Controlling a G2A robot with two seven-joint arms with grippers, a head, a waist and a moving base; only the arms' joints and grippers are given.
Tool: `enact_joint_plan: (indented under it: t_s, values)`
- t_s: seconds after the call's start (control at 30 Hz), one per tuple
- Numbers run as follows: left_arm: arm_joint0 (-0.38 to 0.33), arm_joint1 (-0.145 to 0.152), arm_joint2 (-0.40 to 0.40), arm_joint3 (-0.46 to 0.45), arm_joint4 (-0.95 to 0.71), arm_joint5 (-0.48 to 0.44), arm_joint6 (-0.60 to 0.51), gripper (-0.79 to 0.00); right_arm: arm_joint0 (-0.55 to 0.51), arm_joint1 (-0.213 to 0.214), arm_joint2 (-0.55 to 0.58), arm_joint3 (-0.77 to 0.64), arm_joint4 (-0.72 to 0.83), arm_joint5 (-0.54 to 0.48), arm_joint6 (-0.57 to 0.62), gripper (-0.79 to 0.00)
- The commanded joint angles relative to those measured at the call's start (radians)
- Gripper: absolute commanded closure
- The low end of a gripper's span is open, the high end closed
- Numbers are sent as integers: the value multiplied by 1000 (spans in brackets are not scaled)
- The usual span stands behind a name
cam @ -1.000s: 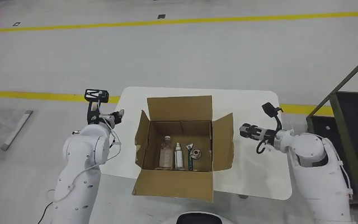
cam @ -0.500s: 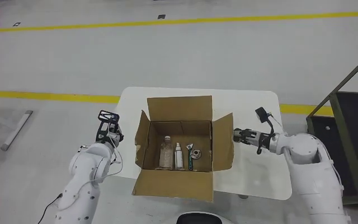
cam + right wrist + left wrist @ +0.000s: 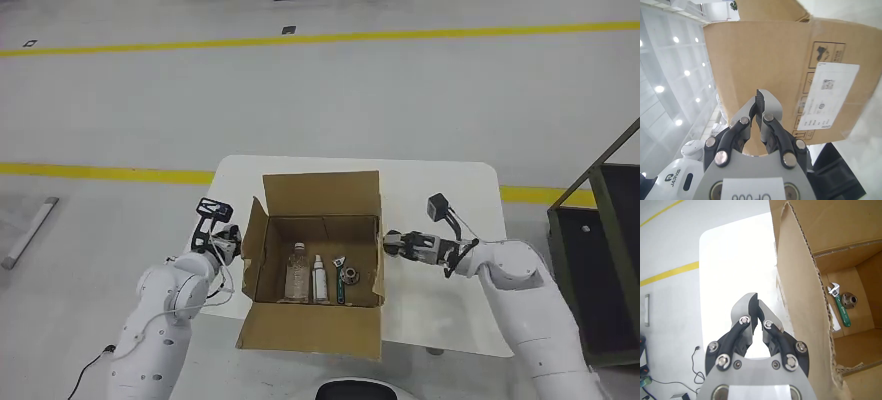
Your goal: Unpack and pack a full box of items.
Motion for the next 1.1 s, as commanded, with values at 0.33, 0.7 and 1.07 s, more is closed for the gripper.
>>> enact_joint_plan:
  t_s: [0.33, 0.7, 1.07]
  values:
    - [-42, -1, -6, -4, -115, 69, -68, 0, 118, -17, -218, -6, -321, 79, -45, 0]
    - [-42, -1, -6, -4, -115, 69, -68, 0, 147, -19, -252, -18, -353, 84, -58, 0]
    - [-64, 3, 90, 57, -119, -140, 5, 0, 141, -8, -235, -17, -362, 85, -66, 0]
